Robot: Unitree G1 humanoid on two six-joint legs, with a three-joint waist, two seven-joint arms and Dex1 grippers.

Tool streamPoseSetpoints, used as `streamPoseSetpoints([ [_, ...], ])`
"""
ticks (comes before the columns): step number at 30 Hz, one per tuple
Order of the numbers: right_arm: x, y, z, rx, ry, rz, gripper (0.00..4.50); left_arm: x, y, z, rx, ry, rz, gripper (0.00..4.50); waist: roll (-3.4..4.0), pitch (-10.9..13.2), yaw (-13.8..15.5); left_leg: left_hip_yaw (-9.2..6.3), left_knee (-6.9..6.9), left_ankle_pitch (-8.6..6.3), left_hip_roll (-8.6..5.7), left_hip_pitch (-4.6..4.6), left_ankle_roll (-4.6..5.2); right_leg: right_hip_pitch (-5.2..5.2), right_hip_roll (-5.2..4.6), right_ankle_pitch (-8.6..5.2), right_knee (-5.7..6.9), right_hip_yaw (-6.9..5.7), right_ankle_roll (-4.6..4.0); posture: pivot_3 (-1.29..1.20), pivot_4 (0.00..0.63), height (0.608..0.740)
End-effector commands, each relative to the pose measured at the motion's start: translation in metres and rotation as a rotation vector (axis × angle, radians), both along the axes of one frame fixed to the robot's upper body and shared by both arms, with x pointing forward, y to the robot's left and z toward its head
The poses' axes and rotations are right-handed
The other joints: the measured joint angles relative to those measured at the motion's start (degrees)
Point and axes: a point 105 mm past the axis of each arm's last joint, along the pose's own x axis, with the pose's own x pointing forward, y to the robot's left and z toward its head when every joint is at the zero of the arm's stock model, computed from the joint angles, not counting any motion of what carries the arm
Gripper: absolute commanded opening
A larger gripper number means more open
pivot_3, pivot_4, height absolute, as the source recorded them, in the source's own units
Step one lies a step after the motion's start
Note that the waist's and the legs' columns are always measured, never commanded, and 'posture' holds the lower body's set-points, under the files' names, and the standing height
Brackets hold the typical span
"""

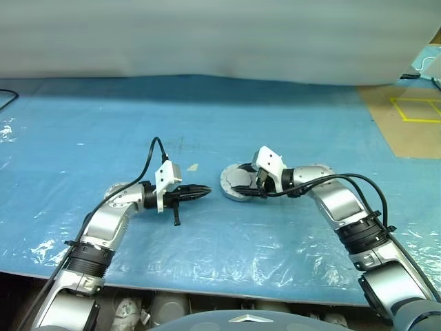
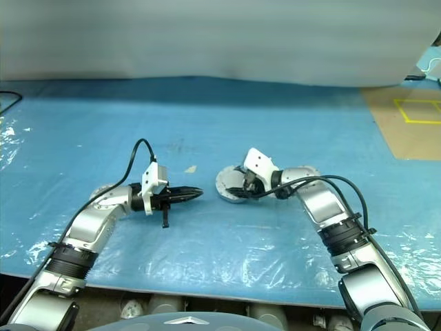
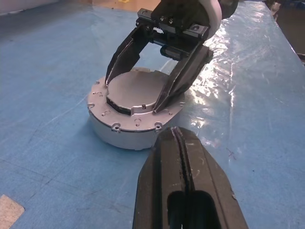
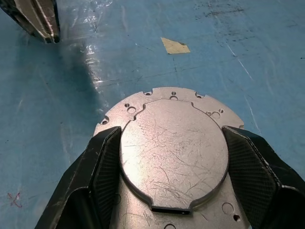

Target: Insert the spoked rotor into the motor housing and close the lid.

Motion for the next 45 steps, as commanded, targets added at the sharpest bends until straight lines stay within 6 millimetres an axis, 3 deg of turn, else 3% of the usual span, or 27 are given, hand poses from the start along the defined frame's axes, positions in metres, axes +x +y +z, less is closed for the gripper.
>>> streamPoseSetpoints([
  [1, 0.003, -0.032, -0.044, -0.171, 0.129, -0.154, 2.96, -0.001, -0.003, 0.010, -0.012, -0.041, -0.017, 0.00, 0.00, 0.00, 0.00, 0.00, -0.03, -0.02, 0.01, 0.08, 0.04, 0.05, -0.05, 0.00, 0.00, 0.04, 0.01, 0.00, 0.150, 0.740],
  [6, -0.003, -0.033, -0.056, -0.192, 0.202, -0.189, 2.96, 0.000, -0.002, 0.009, -0.016, -0.046, -0.001, 0.00, -0.08, -0.14, 0.00, 0.01, -0.02, -0.03, -0.01, 0.15, 0.06, 0.16, -0.07, 0.01, -0.01, 0.16, 0.02, 0.00, 0.150, 0.740],
  [10, 0.010, -0.028, -0.054, -0.132, 0.190, -0.307, 2.96, 0.002, -0.002, 0.009, -0.018, -0.061, 0.018, 0.00, -0.12, -0.21, -0.08, 0.01, -0.10, -0.03, 0.00, 0.35, 0.06, 0.34, -0.05, 0.01, -0.02, 0.16, 0.04, 0.00, 0.150, 0.740],
  [22, 0.029, 0.002, -0.017, 0.081, 0.001, -0.398, 2.96, 0.003, -0.005, 0.012, -0.020, -0.073, 0.020, 0.00, -0.11, -0.21, -0.27, 0.08, -0.25, 0.04, 0.00, -0.15, -0.06, -0.32, 0.06, 0.02, -0.13, 0.23, 0.03, 0.00, 0.150, 0.740],
  [28, 0.014, 0.010, -0.010, 0.160, 0.078, -0.321, 2.96, 0.005, -0.008, 0.015, -0.019, -0.077, 0.010, 0.00, -0.09, -0.18, -0.22, 0.13, -0.39, 0.04, -0.01, -0.23, -0.07, -0.43, 0.11, 0.01, -0.24, 0.24, 0.03, 0.00, 0.150, 0.740],
  [33, 0.014, 0.010, 0.017, 0.335, 0.089, -0.322, 2.96, 0.005, -0.008, 0.015, -0.021, -0.078, 0.008, 0.00, -0.09, -0.18, -0.19, 0.14, -0.45, 0.04, -0.02, -0.63, -0.09, -0.78, 0.11, 0.01, -0.28, 0.21, 0.06, 0.00, 0.150, 0.740],
  [37, 0.013, 0.012, 0.019, 0.340, 0.091, -0.300, 2.96, 0.004, -0.009, 0.015, -0.020, -0.075, 0.005, 0.00, -0.08, -0.17, -0.22, 0.10, -0.41, 0.05, -0.04, -1.03, -0.10, -1.13, 0.20, 0.18, -0.20, 0.08, 0.30, 0.00, 0.150, 0.740],
  [42, 0.013, 0.006, 0.007, 0.215, 0.011, -0.284, 2.96, 0.004, -0.008, 0.016, -0.017, -0.076, 0.006, 0.00, -0.08, -0.16, -0.19, 0.05, -0.43, 0.05, -0.03, -1.07, -0.12, -1.12, 0.19, 0.18, -0.20, -0.01, 0.31, 0.00, 0.150, 0.740],
  [45, 0.016, 0.008, 0.022, 0.257, -0.022, -0.276, 2.96, 0.003, -0.008, 0.015, -0.014, -0.073, 0.006, 0.00, -0.07, -0.15, -0.19, 0.04, -0.41, 0.05, -0.03, -1.07, -0.12, -1.11, 0.18, 0.18, -0.20, -0.02, 0.31, 0.00, 0.150, 0.740],
])
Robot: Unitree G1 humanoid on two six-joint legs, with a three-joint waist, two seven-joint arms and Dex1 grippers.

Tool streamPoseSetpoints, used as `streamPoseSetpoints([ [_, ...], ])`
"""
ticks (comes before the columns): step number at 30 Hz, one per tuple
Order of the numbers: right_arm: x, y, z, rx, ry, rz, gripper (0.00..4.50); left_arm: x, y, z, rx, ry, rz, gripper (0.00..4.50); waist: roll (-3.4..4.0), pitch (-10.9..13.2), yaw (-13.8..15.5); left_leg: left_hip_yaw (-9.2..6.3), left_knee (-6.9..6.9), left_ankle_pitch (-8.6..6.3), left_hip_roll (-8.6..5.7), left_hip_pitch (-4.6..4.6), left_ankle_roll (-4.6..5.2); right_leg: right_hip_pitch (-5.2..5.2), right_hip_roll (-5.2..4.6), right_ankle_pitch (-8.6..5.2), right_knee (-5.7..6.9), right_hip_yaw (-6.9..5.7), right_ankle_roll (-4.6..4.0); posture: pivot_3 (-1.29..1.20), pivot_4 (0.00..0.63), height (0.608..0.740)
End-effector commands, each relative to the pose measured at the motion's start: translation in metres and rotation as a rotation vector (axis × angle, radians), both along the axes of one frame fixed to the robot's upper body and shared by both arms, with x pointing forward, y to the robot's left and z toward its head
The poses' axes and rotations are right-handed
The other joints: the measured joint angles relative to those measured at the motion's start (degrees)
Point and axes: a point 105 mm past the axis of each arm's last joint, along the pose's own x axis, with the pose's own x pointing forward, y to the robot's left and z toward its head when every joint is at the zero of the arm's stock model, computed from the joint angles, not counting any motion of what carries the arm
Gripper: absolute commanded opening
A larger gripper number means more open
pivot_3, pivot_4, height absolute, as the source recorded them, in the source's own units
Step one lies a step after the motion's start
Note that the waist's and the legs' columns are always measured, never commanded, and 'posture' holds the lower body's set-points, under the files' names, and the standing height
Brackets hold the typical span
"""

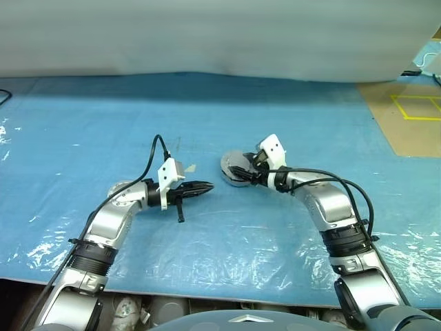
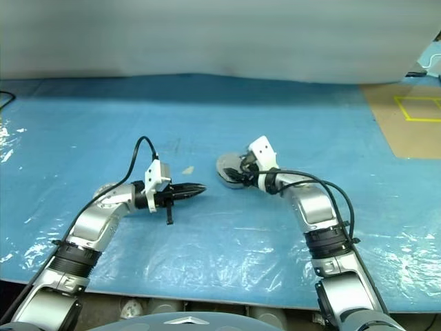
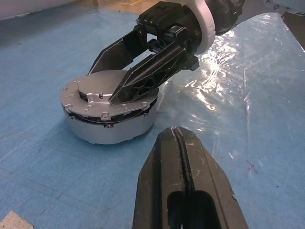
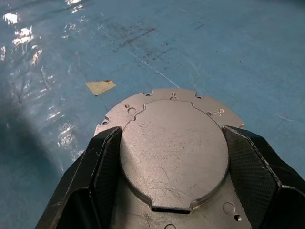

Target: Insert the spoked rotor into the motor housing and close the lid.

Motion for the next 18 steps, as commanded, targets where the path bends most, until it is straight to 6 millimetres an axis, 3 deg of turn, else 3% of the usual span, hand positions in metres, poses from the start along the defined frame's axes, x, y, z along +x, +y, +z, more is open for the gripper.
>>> streamPoseSetpoints([
  [1, -0.001, 0.004, 0.019, 0.050, -0.038, 0.025, 2.96, -0.002, -0.002, 0.010, -0.001, -0.042, -0.017, 0.00, 0.01, 0.02, 0.01, 0.00, 0.02, 0.00, 0.00, -0.01, 0.00, 0.00, 0.00, 0.00, 0.00, 0.00, 0.00, 0.00, 0.150, 0.740],
  [7, -0.010, 0.015, 0.042, 0.114, -0.027, 0.109, 2.96, -0.003, -0.003, 0.009, -0.002, -0.035, -0.023, 0.00, 0.13, 0.13, -0.05, -0.01, 0.08, 0.00, 0.00, -0.03, 0.01, 0.00, 0.00, 0.00, 0.01, 0.01, 0.00, 0.00, 0.150, 0.740],
  [12, -0.013, 0.011, 0.033, 0.029, -0.003, 0.129, 2.96, -0.002, -0.005, 0.009, -0.004, -0.038, -0.027, 0.00, 0.13, 0.13, 0.04, -0.03, 0.08, 0.00, 0.00, -0.06, 0.01, 0.00, 0.00, 0.00, 0.03, -0.01, 0.00, 0.00, 0.150, 0.740],
  [18, -0.004, -0.011, 0.021, -0.051, 0.042, 0.091, 2.96, -0.004, -0.006, 0.008, -0.004, -0.034, -0.034, 0.00, 0.14, 0.13, 0.07, -0.04, 0.10, 0.00, 0.00, -0.06, 0.01, 0.00, -0.01, 0.01, 0.05, -0.02, 0.00, 0.00, 0.150, 0.740],
])
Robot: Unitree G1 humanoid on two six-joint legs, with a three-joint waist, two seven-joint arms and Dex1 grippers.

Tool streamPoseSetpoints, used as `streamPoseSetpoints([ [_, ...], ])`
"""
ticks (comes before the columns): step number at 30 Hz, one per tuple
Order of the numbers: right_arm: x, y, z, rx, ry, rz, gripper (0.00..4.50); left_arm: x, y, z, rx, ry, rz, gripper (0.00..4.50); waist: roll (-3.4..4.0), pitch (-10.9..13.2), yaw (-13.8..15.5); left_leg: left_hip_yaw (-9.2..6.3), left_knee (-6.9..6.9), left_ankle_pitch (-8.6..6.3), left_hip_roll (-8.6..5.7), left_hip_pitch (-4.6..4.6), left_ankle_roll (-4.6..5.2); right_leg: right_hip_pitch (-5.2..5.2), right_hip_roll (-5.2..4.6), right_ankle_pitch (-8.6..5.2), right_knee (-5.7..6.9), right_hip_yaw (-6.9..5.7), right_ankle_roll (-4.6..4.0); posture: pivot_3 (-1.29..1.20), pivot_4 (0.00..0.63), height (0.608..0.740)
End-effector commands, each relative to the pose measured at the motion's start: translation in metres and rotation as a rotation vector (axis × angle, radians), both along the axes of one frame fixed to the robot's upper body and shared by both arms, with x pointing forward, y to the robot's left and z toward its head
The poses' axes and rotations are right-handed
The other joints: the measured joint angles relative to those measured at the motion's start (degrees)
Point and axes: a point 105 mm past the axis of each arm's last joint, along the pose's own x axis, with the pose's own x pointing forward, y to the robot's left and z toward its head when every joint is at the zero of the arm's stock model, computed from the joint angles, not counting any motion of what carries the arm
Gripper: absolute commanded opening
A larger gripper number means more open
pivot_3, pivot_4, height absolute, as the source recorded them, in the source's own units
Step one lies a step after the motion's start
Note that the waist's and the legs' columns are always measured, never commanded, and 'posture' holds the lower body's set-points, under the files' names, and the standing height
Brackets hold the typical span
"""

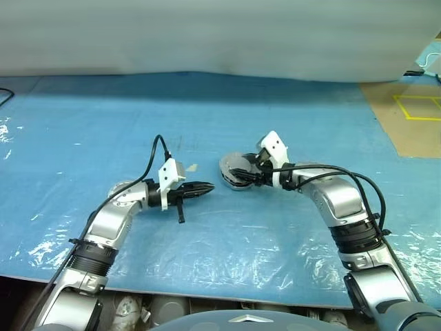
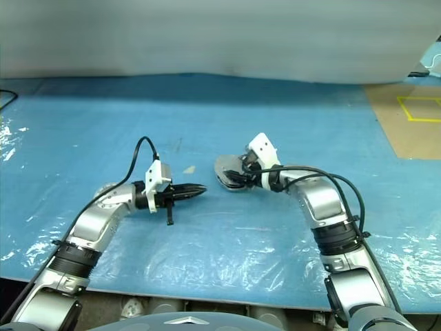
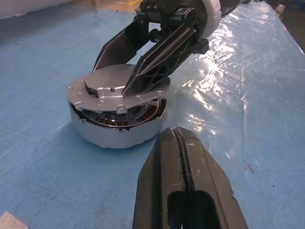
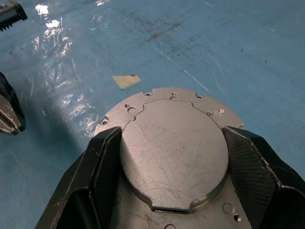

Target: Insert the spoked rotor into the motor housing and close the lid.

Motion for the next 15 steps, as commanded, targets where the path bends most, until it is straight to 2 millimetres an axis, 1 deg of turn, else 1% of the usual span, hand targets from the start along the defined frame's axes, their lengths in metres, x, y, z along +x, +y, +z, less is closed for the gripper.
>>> streamPoseSetpoints([
  [1, 0.0052, -0.0069, 0.0087, -0.031, -0.051, 0.013, 2.96, -0.0018, -0.0040, 0.0083, -0.004, -0.034, -0.024, 0.00, 0.00, 0.00, 0.02, 0.00, 0.02, 0.00, 0.00, -0.01, 0.00, 0.00, 0.00, 0.00, 0.00, 0.00, 0.00, 0.00, 0.150, 0.740],
  [4, 0.0059, -0.0128, 0.0055, -0.061, -0.053, 0.027, 2.96, -0.0017, -0.0044, 0.0085, -0.004, -0.034, -0.027, 0.00, 0.00, 0.00, 0.01, 0.00, 0.07, 0.00, 0.00, 0.00, 0.00, 0.01, 0.00, 0.00, 0.05, 0.00, 0.00, 0.00, 0.150, 0.740],
  [9, 0.0072, -0.0148, 0.0040, -0.055, -0.038, 0.033, 2.96, -0.0005, -0.0040, 0.0090, -0.001, -0.036, -0.030, 0.00, 0.00, 0.00, 0.03, 0.00, 0.17, 0.00, 0.01, 0.00, 0.01, 0.01, -0.01, 0.00, 0.14, 0.01, -0.01, 0.00, 0.150, 0.740],
  [12, 0.0094, -0.0125, 0.0036, -0.042, -0.039, 0.018, 2.96, -0.0003, -0.0036, 0.0088, -0.001, -0.036, -0.030, 0.00, 0.00, 0.00, 0.03, 0.00, 0.20, 0.00, 0.01, 0.00, 0.01, 0.01, -0.01, 0.00, 0.18, 0.01, -0.01, 0.00, 0.150, 0.740],
  [15, 0.0103, -0.0078, 0.0099, -0.003, -0.042, 0.009, 2.96, -0.0008, -0.0028, 0.0078, 0.000, -0.034, -0.028, 0.00, 0.00, 0.00, -0.01, 0.00, 0.25, 0.00, 0.01, 0.03, 0.02, 0.01, -0.01, 0.00, 0.27, 0.01, -0.02, 0.00, 0.150, 0.740],
])
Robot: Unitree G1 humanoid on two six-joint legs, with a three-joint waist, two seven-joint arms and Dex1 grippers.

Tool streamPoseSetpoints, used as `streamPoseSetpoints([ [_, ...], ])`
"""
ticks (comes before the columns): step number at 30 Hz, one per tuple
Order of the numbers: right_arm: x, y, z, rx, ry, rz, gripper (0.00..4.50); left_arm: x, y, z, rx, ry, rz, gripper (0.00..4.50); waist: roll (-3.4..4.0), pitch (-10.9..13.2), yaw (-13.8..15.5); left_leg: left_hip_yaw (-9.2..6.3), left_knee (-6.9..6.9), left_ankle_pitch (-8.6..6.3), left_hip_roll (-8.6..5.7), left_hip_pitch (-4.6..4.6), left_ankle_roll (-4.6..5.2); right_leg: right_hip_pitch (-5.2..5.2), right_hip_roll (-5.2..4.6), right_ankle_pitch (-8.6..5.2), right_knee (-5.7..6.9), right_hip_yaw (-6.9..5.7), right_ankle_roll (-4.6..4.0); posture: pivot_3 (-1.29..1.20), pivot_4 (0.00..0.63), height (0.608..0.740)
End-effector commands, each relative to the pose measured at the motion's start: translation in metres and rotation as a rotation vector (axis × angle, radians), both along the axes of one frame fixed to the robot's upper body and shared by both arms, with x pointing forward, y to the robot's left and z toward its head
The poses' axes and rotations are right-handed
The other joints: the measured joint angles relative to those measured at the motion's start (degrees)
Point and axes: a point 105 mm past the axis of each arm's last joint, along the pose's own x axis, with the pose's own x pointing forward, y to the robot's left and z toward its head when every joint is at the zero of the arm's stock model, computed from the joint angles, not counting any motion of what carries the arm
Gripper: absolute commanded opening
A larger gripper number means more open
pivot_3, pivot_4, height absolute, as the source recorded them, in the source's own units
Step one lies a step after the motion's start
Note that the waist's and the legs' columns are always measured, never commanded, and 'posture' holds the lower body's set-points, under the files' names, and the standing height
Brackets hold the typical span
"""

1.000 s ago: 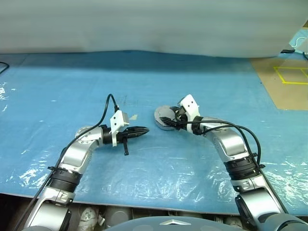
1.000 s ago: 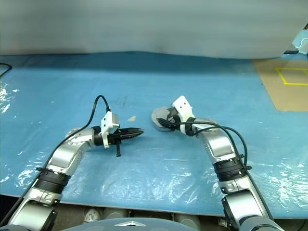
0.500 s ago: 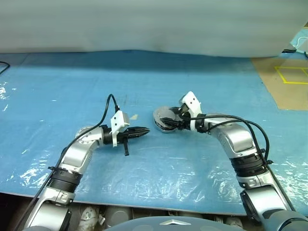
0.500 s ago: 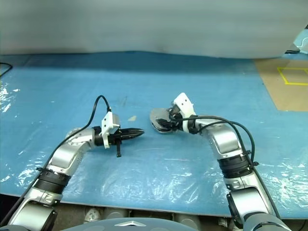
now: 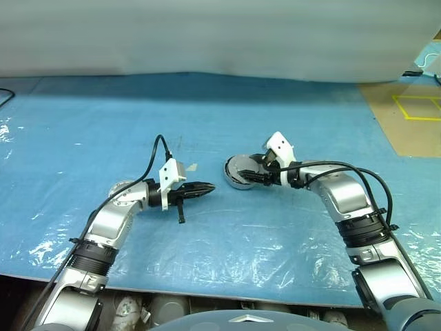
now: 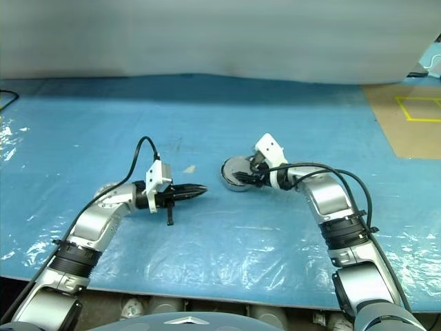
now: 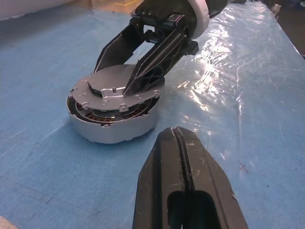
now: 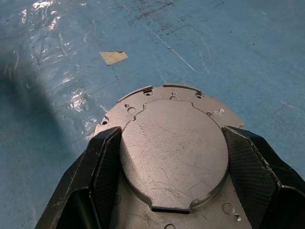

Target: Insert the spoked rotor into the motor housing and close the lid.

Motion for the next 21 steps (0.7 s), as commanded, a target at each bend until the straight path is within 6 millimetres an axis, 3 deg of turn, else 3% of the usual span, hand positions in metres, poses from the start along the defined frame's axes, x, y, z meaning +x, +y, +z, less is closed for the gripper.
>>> streamPoseSetpoints([
  [1, 0.003, 0.005, 0.017, 0.048, -0.033, -0.002, 2.96, 0.000, -0.001, 0.007, -0.002, -0.032, -0.014, 0.00, 0.00, 0.00, -0.05, 0.00, 0.03, 0.00, 0.00, 0.01, 0.00, 0.00, 0.00, 0.00, 0.04, 0.01, 0.00, 0.00, 0.150, 0.740],
  [7, 0.005, 0.014, 0.032, 0.108, -0.030, 0.000, 2.96, 0.000, -0.001, 0.006, -0.002, -0.031, -0.012, 0.00, 0.01, 0.01, -0.02, 0.00, 0.19, 0.00, 0.02, 0.02, 0.00, -0.02, 0.00, -0.04, 0.19, 0.03, -0.06, 0.00, 0.150, 0.740],
  [16, 0.005, 0.012, 0.000, -0.003, -0.017, -0.017, 2.96, 0.001, -0.002, 0.006, -0.005, -0.035, -0.012, 0.00, 0.01, 0.01, -0.03, 0.00, 0.21, 0.00, 0.01, 0.00, 0.00, -0.02, -0.02, -0.02, 0.21, 0.02, -0.03, 0.00, 0.150, 0.740],
  [21, 0.011, 0.004, -0.003, -0.009, -0.018, -0.051, 2.96, 0.000, -0.001, 0.006, -0.002, -0.034, -0.012, 0.00, 0.01, 0.01, -0.02, 0.00, 0.27, 0.00, 0.01, 0.02, 0.00, -0.01, -0.03, -0.13, 0.24, 0.04, -0.21, 0.00, 0.150, 0.740],
])
